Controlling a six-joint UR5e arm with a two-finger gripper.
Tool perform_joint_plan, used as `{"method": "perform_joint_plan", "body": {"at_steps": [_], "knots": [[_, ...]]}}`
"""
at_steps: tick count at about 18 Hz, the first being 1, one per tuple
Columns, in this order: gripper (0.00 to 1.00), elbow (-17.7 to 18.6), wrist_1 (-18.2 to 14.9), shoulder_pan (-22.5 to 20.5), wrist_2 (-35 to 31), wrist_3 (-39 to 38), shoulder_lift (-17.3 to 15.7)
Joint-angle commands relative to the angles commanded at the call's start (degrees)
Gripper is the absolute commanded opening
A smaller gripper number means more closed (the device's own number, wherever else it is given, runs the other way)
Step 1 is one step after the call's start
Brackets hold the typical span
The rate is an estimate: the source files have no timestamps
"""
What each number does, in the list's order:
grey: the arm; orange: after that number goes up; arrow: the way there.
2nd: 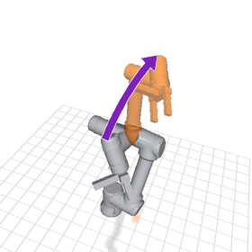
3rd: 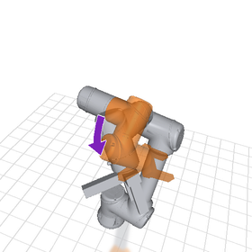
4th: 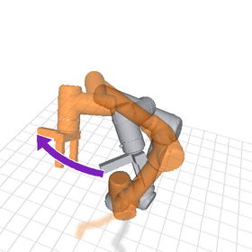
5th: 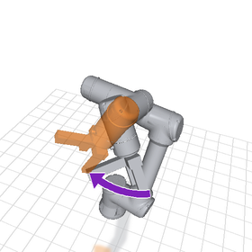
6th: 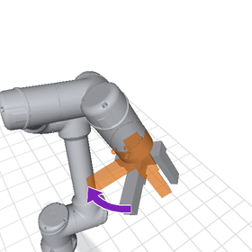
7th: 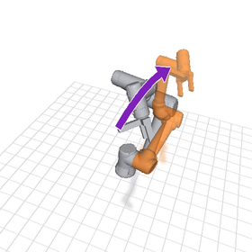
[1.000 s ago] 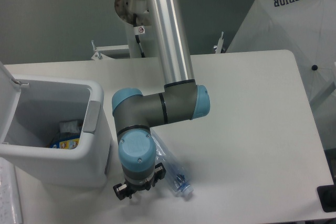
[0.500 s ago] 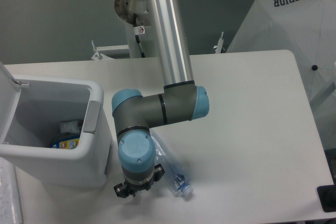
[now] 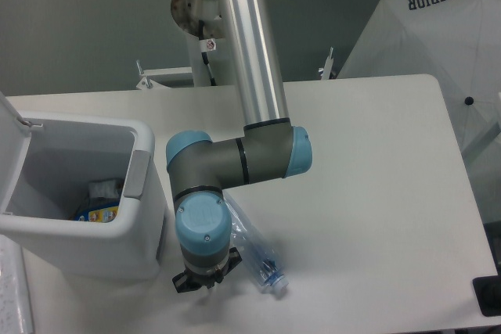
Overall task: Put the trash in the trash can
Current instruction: 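Close the gripper on the crumpled white paper and lift it, then carry the paper over the white bin and open the gripper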
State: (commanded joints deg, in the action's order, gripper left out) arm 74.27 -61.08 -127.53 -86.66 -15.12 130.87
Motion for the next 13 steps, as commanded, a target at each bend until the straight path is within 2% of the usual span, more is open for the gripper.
{"method": "perform_joint_plan", "body": {"at_steps": [2,5,7,10,13], "knots": [[0.00,-0.1,0.0,-1.1,0.2,0.3,-2.1],[0.00,-0.1,0.1,-2.2,0.2,0.5,-3.6],[0.00,-1.8,0.7,-3.9,0.4,0.8,-6.3],[0.00,-5.3,3.8,-8.2,6.5,1.0,-10.9],[0.00,-5.4,6.6,-11.6,13.2,0.7,-15.5]]}}
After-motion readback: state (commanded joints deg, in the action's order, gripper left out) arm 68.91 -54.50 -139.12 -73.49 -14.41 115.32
